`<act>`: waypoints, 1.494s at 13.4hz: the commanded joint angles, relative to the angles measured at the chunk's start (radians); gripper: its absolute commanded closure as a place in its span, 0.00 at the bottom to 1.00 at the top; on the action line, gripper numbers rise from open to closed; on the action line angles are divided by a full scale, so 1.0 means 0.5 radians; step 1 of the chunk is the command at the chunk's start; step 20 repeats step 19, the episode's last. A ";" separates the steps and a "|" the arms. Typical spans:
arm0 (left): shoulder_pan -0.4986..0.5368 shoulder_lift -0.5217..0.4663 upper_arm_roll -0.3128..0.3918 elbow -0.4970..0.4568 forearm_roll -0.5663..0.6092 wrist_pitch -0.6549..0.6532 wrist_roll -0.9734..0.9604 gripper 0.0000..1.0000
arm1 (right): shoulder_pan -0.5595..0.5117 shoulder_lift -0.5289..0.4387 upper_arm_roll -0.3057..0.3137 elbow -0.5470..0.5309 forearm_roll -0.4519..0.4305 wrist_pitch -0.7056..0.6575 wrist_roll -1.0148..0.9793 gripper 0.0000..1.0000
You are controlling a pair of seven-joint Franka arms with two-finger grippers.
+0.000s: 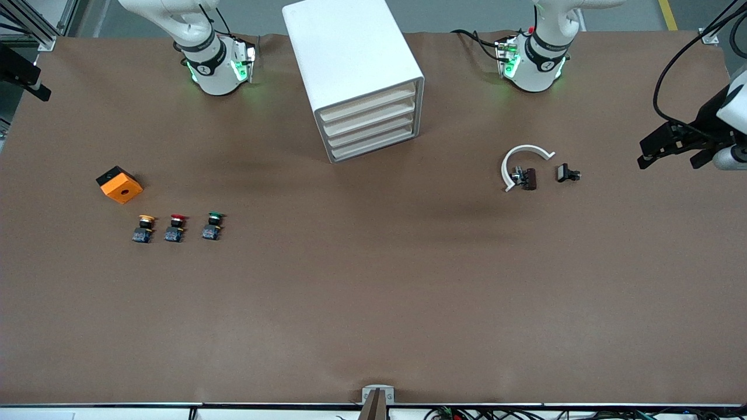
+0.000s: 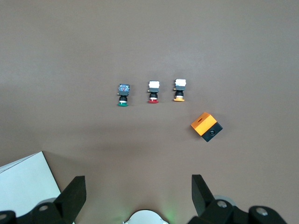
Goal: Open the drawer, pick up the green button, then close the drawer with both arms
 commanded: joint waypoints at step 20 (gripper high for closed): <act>-0.034 0.022 0.016 0.201 0.010 -0.256 0.038 0.00 | 0.030 -0.031 0.022 -0.004 0.014 -0.011 0.034 0.00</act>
